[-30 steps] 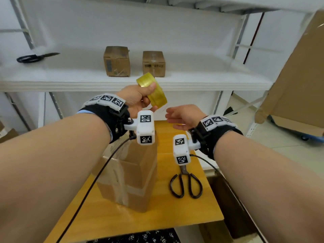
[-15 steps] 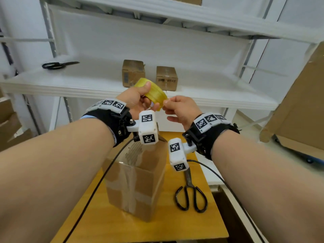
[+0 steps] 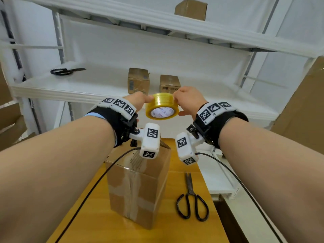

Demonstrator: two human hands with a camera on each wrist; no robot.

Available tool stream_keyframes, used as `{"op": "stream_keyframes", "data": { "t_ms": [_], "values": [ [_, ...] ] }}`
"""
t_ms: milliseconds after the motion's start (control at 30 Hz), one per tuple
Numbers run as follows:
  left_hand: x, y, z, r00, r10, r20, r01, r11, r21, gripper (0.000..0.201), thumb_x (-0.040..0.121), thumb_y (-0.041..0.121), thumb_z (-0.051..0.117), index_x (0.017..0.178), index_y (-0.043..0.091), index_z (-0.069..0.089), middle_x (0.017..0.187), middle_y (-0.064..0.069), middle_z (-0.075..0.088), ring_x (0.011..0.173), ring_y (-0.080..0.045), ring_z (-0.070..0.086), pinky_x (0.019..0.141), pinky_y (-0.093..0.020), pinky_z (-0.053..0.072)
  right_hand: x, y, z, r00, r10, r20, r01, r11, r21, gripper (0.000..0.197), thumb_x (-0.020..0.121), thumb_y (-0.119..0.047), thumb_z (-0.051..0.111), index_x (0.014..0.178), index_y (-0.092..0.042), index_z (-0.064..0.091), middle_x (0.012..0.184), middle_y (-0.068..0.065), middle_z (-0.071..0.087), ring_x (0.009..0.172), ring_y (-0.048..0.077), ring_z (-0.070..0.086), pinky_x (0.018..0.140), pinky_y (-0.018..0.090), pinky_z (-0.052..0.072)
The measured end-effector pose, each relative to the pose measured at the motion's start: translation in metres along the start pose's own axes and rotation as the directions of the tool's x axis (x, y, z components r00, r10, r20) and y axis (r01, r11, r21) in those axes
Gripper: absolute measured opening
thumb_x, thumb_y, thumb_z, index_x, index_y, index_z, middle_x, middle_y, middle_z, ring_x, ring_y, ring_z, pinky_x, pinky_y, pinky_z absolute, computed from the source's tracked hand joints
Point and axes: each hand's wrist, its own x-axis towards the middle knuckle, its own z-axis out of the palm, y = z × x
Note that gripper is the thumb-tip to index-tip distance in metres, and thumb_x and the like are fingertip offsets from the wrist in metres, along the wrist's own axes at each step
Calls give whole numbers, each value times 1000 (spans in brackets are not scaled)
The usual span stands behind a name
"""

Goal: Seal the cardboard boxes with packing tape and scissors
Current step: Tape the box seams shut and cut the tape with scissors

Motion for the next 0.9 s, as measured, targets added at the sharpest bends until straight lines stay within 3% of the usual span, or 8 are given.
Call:
{"op": "stream_keyframes", "data": {
  "t_ms": [67, 133, 233, 333, 433, 567, 733, 900],
  "values": [
    [-2, 7, 1, 994, 99, 50, -103, 992, 71, 90, 69, 52, 76, 141, 10, 42, 137, -8, 47, 122, -33, 47, 106, -47, 37, -5, -4, -2, 998, -62, 7, 62, 994, -91, 28, 94, -14, 44, 105, 2, 64, 107, 22, 66, 96, 40, 65, 81, 54, 59],
    [-9, 12, 4, 975, 148, 168, -175, 972, 159, 98, 55, 54, 82, 135, 8, 48, 137, -4, 51, 125, -29, 47, 108, -47, 34, -9, -8, -3, 987, -156, 33, 160, 969, -188, 28, 96, -16, 43, 103, 1, 64, 105, 21, 66, 95, 39, 66, 79, 53, 58],
    [-15, 10, 8, 965, 180, 190, -236, 912, 336, 76, 59, 46, 87, 115, 4, 59, 115, -6, 65, 107, -30, 60, 100, -48, 46, -12, -10, -2, 963, -248, 108, 269, 926, -266, 27, 98, -22, 45, 99, -3, 65, 98, 16, 68, 91, 34, 67, 81, 51, 57],
    [-19, 8, 10, 950, 178, 258, -269, 884, 382, 34, 64, 44, 86, 81, 17, 76, 90, -4, 75, 93, -30, 69, 92, -46, 53, -10, -5, -2, 954, -255, 158, 288, 926, -246, 27, 100, -30, 48, 96, -9, 65, 89, 4, 65, 86, 27, 67, 80, 44, 59],
    [-18, 7, 13, 963, 185, 197, -265, 796, 544, 47, 72, 49, 79, 106, 16, 71, 107, -6, 70, 99, -27, 64, 93, -43, 52, -7, -2, -2, 925, -332, 187, 377, 868, -322, 27, 102, -30, 48, 94, -9, 64, 80, -4, 56, 76, 16, 54, 68, 29, 47],
    [-23, 8, 11, 972, 189, 140, -234, 721, 652, 60, 80, 56, 69, 121, 13, 61, 117, -9, 65, 106, -27, 61, 95, -40, 49, -3, -1, 2, 876, -431, 217, 482, 783, -393, 21, 102, -28, 49, 87, -16, 58, 87, -1, 56, 81, 17, 53, 71, 30, 40],
    [-23, 6, 0, 982, 154, 110, -189, 823, 536, 55, 81, 53, 70, 112, 10, 56, 108, -9, 65, 93, -28, 65, 74, -37, 55, -6, -11, 5, 846, -485, 221, 533, 750, -392, 19, 101, -28, 51, 85, -20, 58, 84, -5, 54, 78, 13, 52, 70, 26, 40],
    [-19, -5, -10, 967, 184, 178, -235, 915, 327, 43, 68, 36, 86, 93, 16, 57, 107, -11, 68, 97, -32, 67, 81, -47, 59, -1, -15, 2, 906, -370, 205, 421, 829, -368, 27, 99, -36, 55, 83, -17, 66, 78, -1, 61, 70, 14, 54, 67, 30, 46]
  ]
}}
